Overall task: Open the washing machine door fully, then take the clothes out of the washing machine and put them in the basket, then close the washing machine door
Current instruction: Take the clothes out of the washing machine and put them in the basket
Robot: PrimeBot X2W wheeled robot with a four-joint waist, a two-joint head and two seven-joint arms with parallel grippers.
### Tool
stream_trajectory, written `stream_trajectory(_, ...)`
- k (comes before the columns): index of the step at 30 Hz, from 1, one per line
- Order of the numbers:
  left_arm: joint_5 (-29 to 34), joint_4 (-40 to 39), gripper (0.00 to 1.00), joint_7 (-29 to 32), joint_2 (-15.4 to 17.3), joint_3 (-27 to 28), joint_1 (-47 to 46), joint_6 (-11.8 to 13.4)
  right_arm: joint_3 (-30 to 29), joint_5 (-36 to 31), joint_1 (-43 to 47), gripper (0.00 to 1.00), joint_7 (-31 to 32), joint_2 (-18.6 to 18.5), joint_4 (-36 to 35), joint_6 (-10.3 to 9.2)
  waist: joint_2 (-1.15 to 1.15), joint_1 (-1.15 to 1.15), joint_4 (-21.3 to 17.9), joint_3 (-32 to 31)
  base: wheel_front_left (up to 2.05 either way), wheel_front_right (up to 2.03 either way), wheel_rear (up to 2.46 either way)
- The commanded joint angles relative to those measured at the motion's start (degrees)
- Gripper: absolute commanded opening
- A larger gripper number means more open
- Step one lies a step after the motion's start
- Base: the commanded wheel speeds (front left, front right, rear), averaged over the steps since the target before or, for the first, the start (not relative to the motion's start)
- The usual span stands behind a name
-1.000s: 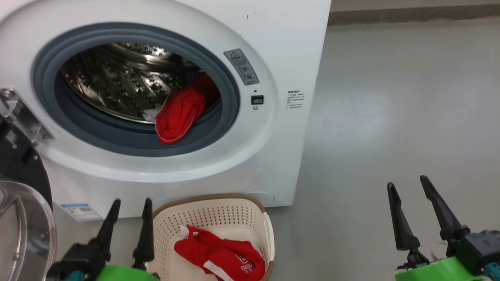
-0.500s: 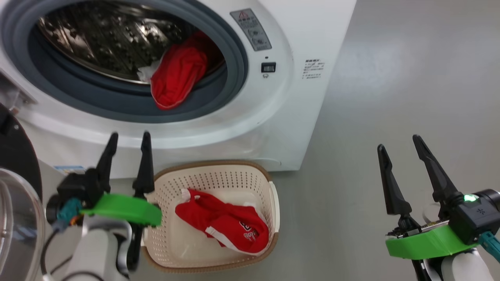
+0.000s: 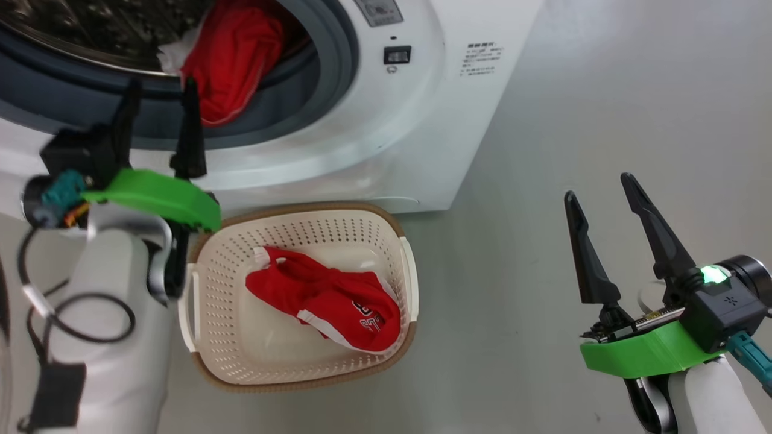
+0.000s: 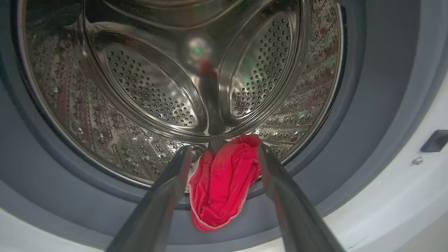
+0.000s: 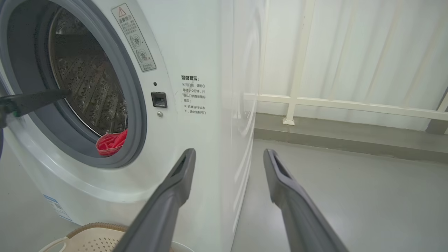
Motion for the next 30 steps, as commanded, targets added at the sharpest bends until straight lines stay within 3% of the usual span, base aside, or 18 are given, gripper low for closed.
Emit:
stream_trajectory(1, 0.0, 0.4, 1.00, -0.2, 2.4, 1.5, -2.7, -0.6, 1.8, -0.5, -1.3, 1.00, -0.4, -0.4, -1.5, 0.20, 0.00, 0.00, -1.9, 2.6, 0.00, 0.00, 0.00)
stream_trajectory(11, 0.3, 13.0, 1.00, 3.3, 4.3, 0.1, -16.0, -0.7, 3.4, -1.1, -3.3, 1.00, -0.4, -0.4, -0.8, 0.20, 0.00, 0.00, -4.0, 5.6, 0.00, 0.00, 0.00)
stream_trajectory(19, -0.1, 22.8, 1.00, 12.0, 4.7, -1.3, -25.2, -1.0, 2.7, -0.5, -4.6, 1.00, -0.4, -0.4, 0.3, 0.20, 0.00, 0.00, -4.9, 6.9, 0.00, 0.00, 0.00)
stream_trajectory(25, 0.5, 28.9, 1.00, 18.5, 5.2, -2.8, -28.9, -0.7, 3.4, 0.4, -5.4, 1.00, -0.4, -0.4, 1.2, 0.20, 0.00, 0.00, -5.8, 7.3, 0.00, 0.00, 0.00)
stream_trajectory(30, 1.2, 32.5, 1.00, 20.6, 6.5, -3.7, -29.6, 0.7, 4.6, 1.4, -6.0, 1.00, -0.4, -0.4, 2.1, 0.20, 0.00, 0.00, -7.0, 7.4, 0.00, 0.00, 0.00)
